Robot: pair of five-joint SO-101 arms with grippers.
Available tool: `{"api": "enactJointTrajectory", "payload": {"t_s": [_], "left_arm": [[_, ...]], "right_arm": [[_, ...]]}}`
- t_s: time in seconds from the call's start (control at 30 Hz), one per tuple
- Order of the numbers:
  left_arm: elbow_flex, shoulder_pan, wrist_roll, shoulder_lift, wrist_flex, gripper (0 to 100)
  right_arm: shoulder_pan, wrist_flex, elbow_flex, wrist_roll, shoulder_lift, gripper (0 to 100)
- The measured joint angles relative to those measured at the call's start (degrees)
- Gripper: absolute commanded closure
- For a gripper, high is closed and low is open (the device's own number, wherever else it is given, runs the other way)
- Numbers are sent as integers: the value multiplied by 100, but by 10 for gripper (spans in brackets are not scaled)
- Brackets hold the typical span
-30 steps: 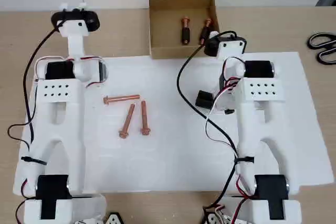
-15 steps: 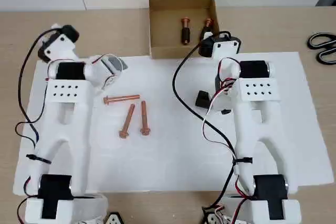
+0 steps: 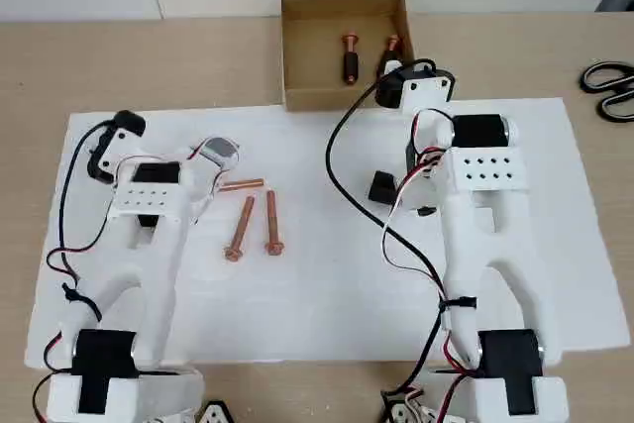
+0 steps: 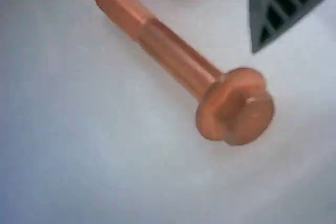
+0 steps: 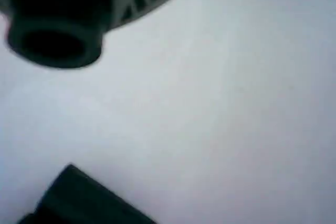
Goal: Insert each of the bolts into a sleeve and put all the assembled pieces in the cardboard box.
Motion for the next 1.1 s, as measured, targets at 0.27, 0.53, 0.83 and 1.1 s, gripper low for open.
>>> {"api": "enactJointTrajectory", "payload": {"t_s": [0.27,0.53,0.83,1.1], "left_arm": [[202,0,0,0,-316,663],[545,0,0,0,-712,839],[1011,9,0,0,-1574,885],[1152,0,0,-35,-1793,889]], "right_arm": [[0,0,0,0,0,995],[0,0,0,0,0,995],[0,0,0,0,0,995],[0,0,0,0,0,995]]}}
